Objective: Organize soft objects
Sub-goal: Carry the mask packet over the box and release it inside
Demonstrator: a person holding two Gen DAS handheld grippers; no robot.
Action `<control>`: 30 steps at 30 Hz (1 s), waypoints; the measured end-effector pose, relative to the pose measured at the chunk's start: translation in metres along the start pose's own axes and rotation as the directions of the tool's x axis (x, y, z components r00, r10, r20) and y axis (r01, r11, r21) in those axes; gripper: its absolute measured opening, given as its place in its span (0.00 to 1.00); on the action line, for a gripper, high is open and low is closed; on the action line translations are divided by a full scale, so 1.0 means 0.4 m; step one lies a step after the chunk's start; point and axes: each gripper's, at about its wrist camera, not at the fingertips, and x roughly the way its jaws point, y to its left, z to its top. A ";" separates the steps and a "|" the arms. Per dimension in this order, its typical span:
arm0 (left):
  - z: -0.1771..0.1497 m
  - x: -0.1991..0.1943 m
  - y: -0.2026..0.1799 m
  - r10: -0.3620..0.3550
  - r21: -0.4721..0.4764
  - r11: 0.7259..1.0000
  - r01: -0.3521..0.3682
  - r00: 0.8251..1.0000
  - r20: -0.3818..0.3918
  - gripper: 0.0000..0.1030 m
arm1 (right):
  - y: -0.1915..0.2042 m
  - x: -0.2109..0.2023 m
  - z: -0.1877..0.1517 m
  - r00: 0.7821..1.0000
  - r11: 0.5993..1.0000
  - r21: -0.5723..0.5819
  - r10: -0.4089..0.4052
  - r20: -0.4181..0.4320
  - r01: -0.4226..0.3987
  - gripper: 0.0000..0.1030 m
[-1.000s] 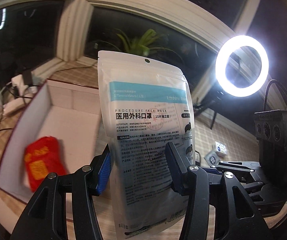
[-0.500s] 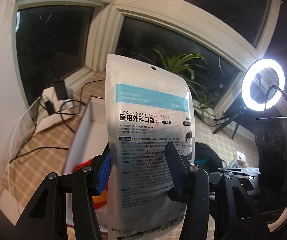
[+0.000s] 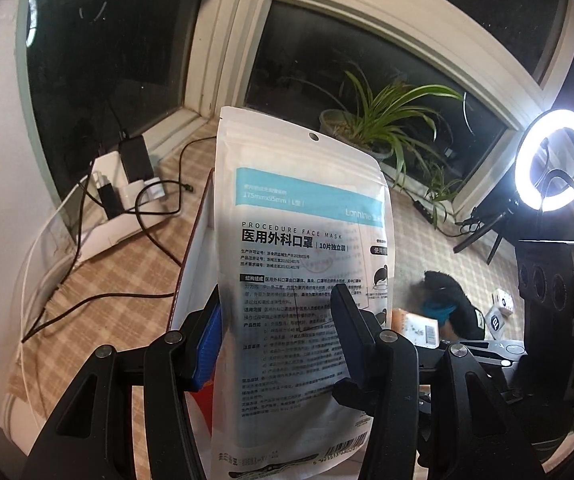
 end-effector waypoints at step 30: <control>-0.003 0.026 0.011 0.049 -0.017 0.999 -0.050 0.999 -0.021 0.50 | 0.003 -0.041 0.007 0.998 0.999 -0.019 -0.040 0.042 0.040 0.53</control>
